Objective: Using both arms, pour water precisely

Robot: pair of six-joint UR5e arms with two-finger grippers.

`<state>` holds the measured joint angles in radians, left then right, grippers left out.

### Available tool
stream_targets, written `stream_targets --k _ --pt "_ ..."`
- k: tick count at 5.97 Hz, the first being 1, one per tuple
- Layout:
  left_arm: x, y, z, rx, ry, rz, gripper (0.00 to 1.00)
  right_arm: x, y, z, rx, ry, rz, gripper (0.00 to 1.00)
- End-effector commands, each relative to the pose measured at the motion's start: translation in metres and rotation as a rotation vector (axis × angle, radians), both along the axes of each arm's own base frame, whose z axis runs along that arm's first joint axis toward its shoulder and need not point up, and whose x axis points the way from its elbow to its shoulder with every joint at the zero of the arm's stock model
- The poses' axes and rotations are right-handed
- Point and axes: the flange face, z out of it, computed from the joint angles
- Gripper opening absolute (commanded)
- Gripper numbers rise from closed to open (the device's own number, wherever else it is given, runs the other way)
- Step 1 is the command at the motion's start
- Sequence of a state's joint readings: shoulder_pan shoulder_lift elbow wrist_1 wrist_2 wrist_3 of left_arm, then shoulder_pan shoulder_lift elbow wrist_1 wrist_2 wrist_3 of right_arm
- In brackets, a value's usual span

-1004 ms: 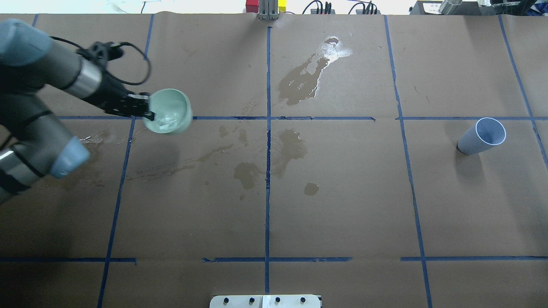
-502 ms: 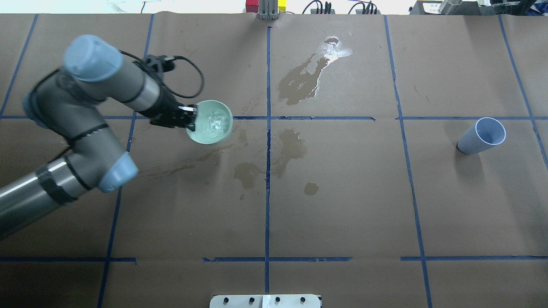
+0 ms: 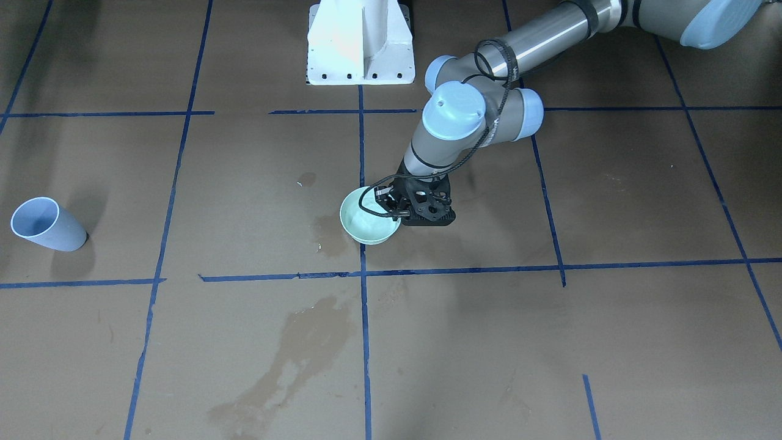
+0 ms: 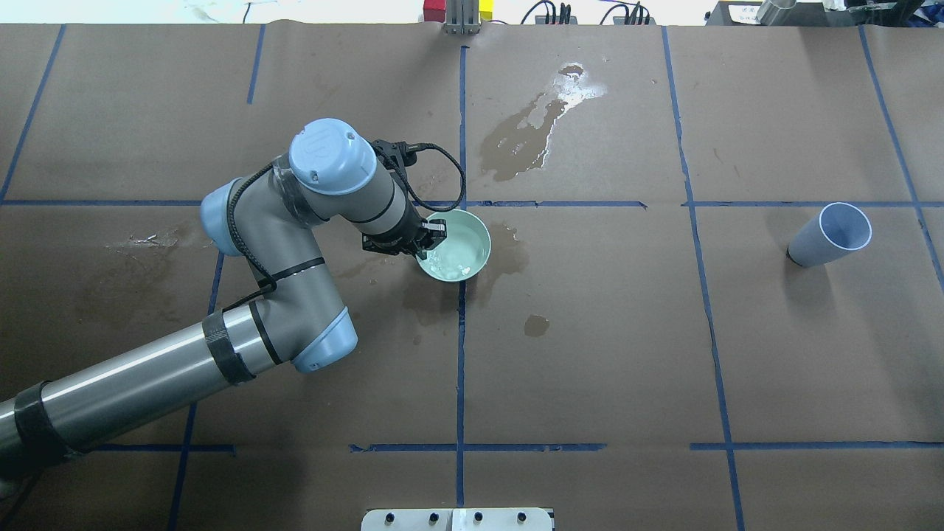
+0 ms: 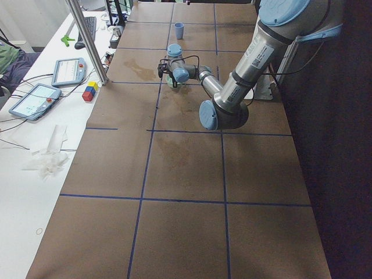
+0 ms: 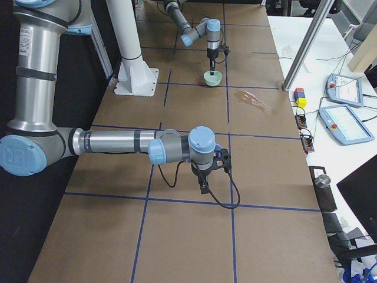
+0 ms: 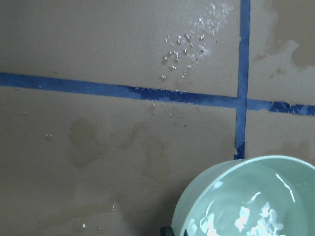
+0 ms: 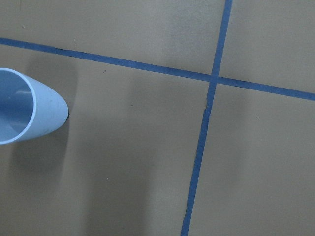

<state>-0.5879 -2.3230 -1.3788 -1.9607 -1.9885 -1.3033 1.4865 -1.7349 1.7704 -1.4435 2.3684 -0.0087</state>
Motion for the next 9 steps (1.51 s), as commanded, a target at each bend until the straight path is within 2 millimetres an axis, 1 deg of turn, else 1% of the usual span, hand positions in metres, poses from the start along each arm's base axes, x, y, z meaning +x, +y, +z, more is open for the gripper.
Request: stream_targets --k 1,3,4,5,6,7,8,9 --pt "0.008 0.004 0.004 -0.001 -0.011 0.005 0.17 0.000 0.000 0.000 -0.001 -0.002 0.000 1.00" --pt "0.008 0.003 -0.001 0.000 -0.006 0.004 0.88 -0.001 -0.001 -0.003 0.003 -0.012 -0.001 1.00" --pt "-0.006 -0.004 -0.009 0.006 0.007 -0.009 0.92 -0.005 -0.004 -0.011 0.007 -0.064 -0.007 1.00" --pt "-0.035 -0.016 -0.013 -0.015 -0.012 -0.027 0.93 -0.006 -0.006 -0.017 0.019 -0.067 -0.009 1.00" --pt "-0.080 -0.027 -0.001 -0.061 -0.017 -0.026 0.96 -0.005 -0.007 -0.033 0.051 -0.070 -0.009 1.00" --pt "-0.122 -0.024 0.028 0.010 -0.025 0.013 0.99 -0.006 -0.006 -0.045 0.073 -0.072 -0.009 1.00" --pt "-0.159 -0.034 0.050 0.037 -0.025 0.042 0.99 -0.015 -0.013 -0.069 0.062 -0.082 0.022 1.00" --pt "-0.182 -0.040 0.067 0.027 -0.022 0.055 0.99 -0.043 -0.023 -0.111 0.036 -0.090 0.064 1.00"
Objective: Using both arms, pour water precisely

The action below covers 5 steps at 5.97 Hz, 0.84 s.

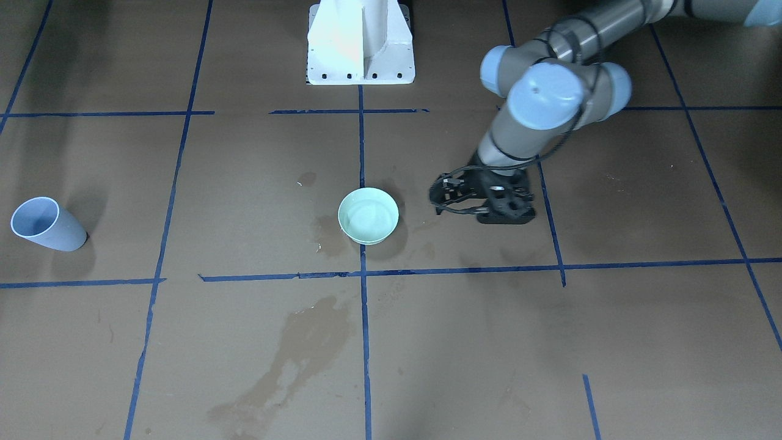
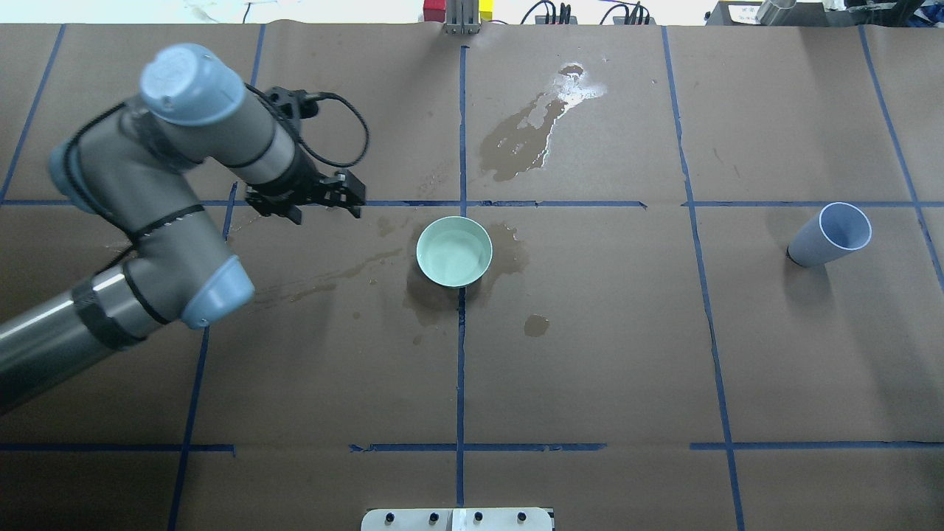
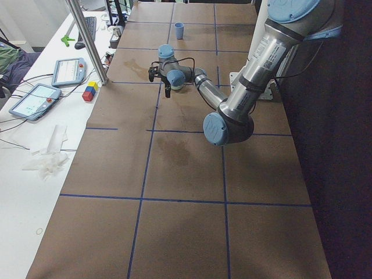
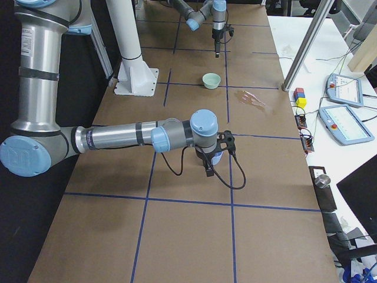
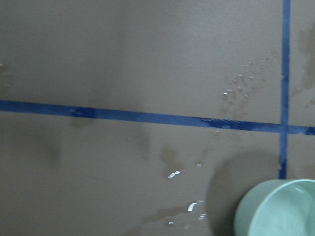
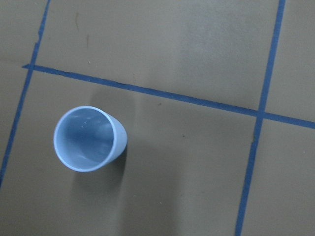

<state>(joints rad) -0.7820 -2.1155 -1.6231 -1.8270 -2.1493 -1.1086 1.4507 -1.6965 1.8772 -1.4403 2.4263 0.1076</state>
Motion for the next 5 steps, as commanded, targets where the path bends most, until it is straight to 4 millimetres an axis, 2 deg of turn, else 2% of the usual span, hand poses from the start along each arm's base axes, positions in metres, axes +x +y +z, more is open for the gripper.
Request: stream_targets --k 1,2,3,5 --pt "-0.028 -0.005 0.022 0.000 -0.002 0.016 0.99 -0.045 -0.002 -0.067 -0.009 0.033 0.067 1.00" --pt "-0.028 -0.005 0.023 0.001 -0.003 0.014 0.99 -0.071 0.005 -0.092 -0.020 0.047 0.098 1.00" --pt "-0.027 -0.005 0.024 -0.002 -0.006 0.011 0.99 -0.088 0.015 -0.108 0.024 0.054 0.130 1.00" --pt "-0.026 -0.003 0.025 -0.007 -0.007 0.011 0.99 -0.109 0.056 -0.067 0.120 0.006 0.209 1.00"
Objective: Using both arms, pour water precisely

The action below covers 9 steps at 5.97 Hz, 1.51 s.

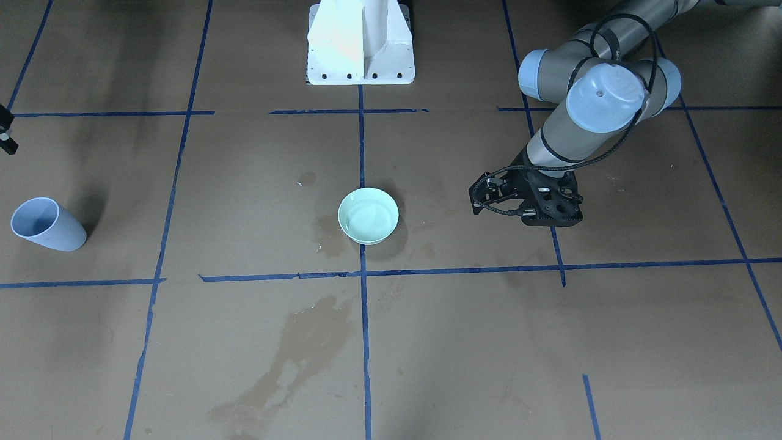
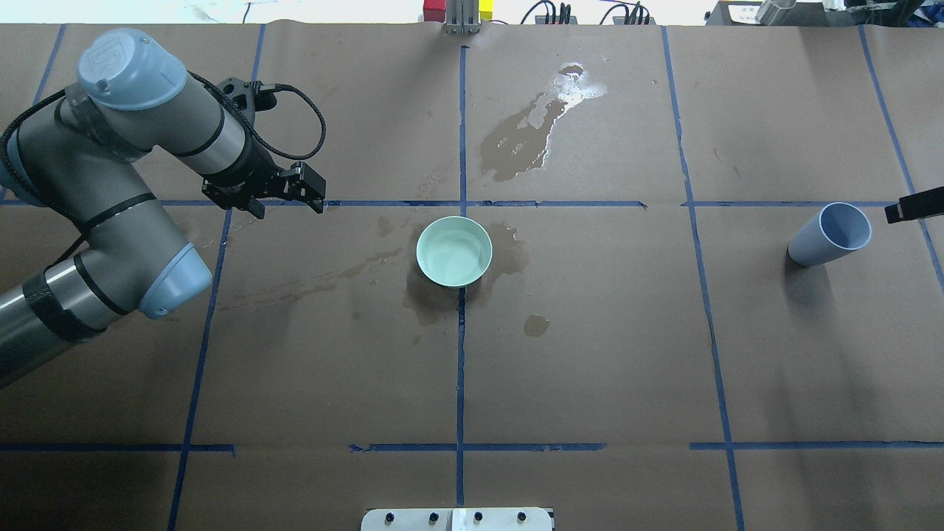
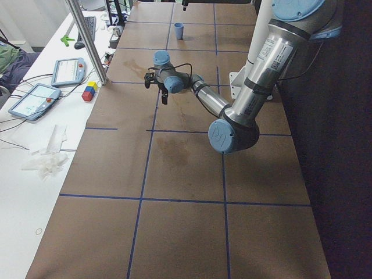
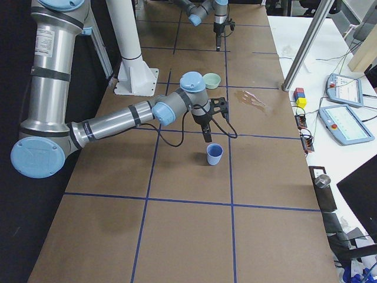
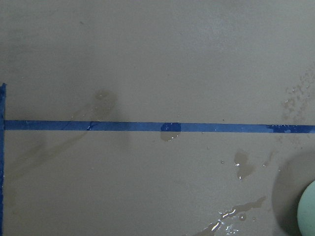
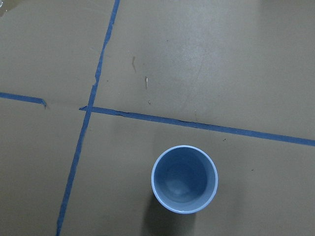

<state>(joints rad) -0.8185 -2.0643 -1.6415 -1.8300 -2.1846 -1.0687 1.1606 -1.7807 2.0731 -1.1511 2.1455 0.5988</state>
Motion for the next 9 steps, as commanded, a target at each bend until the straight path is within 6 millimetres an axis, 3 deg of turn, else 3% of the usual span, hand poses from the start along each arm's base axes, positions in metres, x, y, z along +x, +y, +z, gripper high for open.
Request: stream_targets --k 1,3,4,6,8,9 --pt "0.000 0.000 0.001 -0.002 -0.001 0.000 0.99 -0.026 0.035 0.035 0.092 -0.042 0.098 1.00" --pt "0.001 0.001 0.000 -0.001 0.001 0.000 0.99 -0.051 0.051 0.077 0.179 -0.073 0.185 0.99" --pt "0.001 0.001 0.000 -0.004 0.000 -0.001 1.00 -0.069 0.059 0.083 0.208 -0.060 0.223 0.99" --pt "0.001 0.001 0.001 -0.004 0.000 -0.001 1.00 -0.093 0.077 0.136 0.293 -0.056 0.315 1.00" --pt "0.001 0.001 0.001 -0.005 0.000 -0.001 1.00 -0.125 0.091 0.149 0.354 -0.003 0.380 1.00" --pt "0.001 0.001 0.001 -0.005 0.000 -0.001 1.00 -0.136 0.088 0.153 0.389 0.011 0.415 1.00"
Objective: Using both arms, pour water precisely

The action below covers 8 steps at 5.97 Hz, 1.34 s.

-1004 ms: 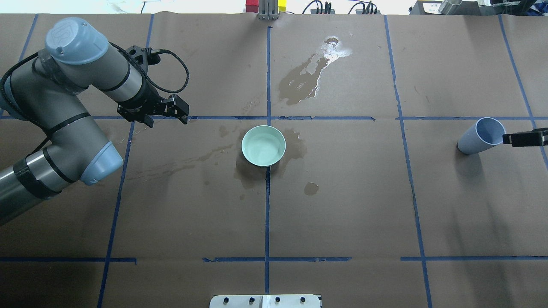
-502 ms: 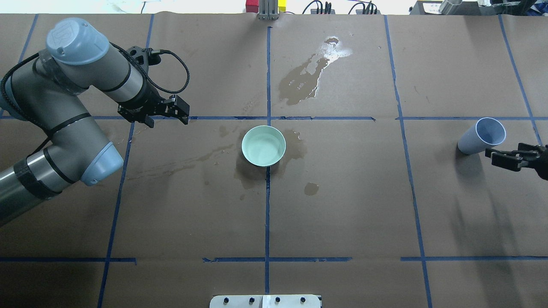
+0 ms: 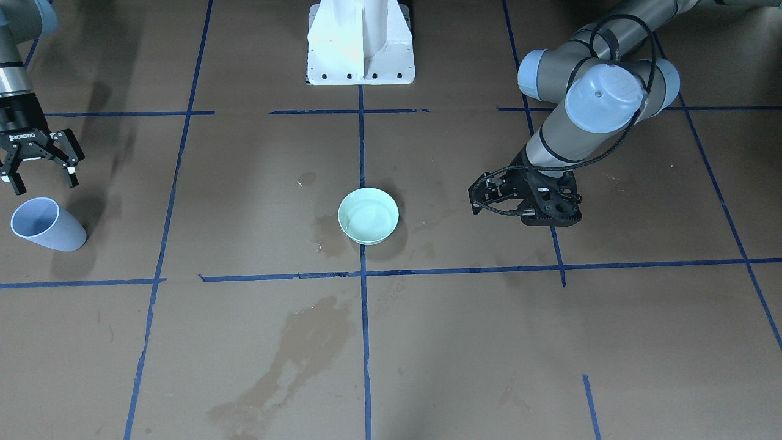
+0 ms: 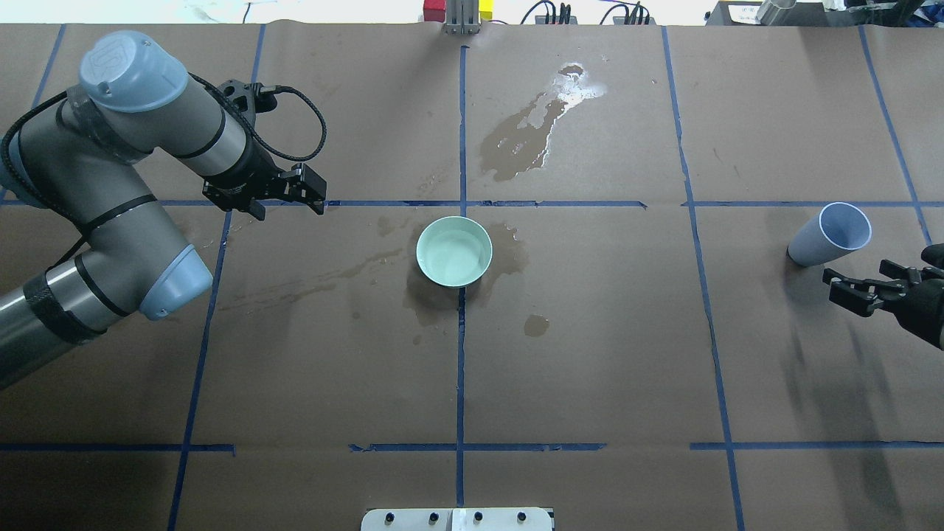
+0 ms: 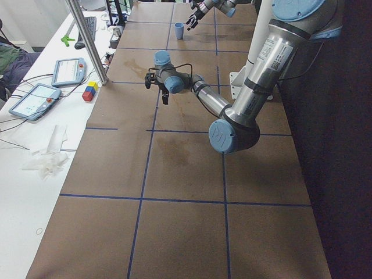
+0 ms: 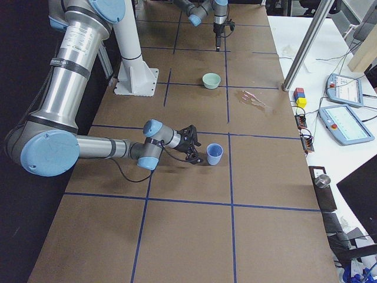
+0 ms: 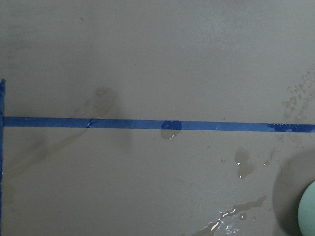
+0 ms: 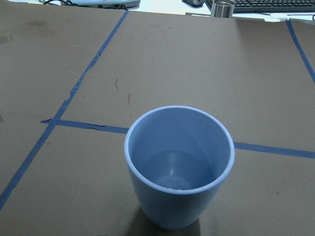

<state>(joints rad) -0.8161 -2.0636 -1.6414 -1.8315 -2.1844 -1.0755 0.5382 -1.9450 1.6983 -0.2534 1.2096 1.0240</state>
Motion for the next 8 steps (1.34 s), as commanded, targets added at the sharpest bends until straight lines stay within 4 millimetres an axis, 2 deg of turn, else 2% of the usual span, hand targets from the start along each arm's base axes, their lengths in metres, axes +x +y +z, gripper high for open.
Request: stream_targets --k 1,2,3,7,8 --pt "0.000 0.000 0.000 0.000 0.000 0.000 1.00 -0.020 -0.006 0.025 0.056 0.000 0.059 1.00" --pt "0.000 0.000 0.000 0.000 0.000 0.000 1.00 -0.040 -0.017 0.033 0.076 -0.019 0.063 1.00" --pt "0.000 0.000 0.000 0.000 0.000 0.000 1.00 -0.046 -0.022 0.033 0.086 -0.013 0.078 1.00" --pt "0.001 0.001 0.000 0.001 0.000 0.002 1.00 -0.042 -0.025 0.040 0.105 0.021 0.109 1.00" --pt "0.002 0.001 0.000 0.001 0.000 0.004 1.00 -0.049 -0.030 0.033 0.115 0.009 0.118 1.00"
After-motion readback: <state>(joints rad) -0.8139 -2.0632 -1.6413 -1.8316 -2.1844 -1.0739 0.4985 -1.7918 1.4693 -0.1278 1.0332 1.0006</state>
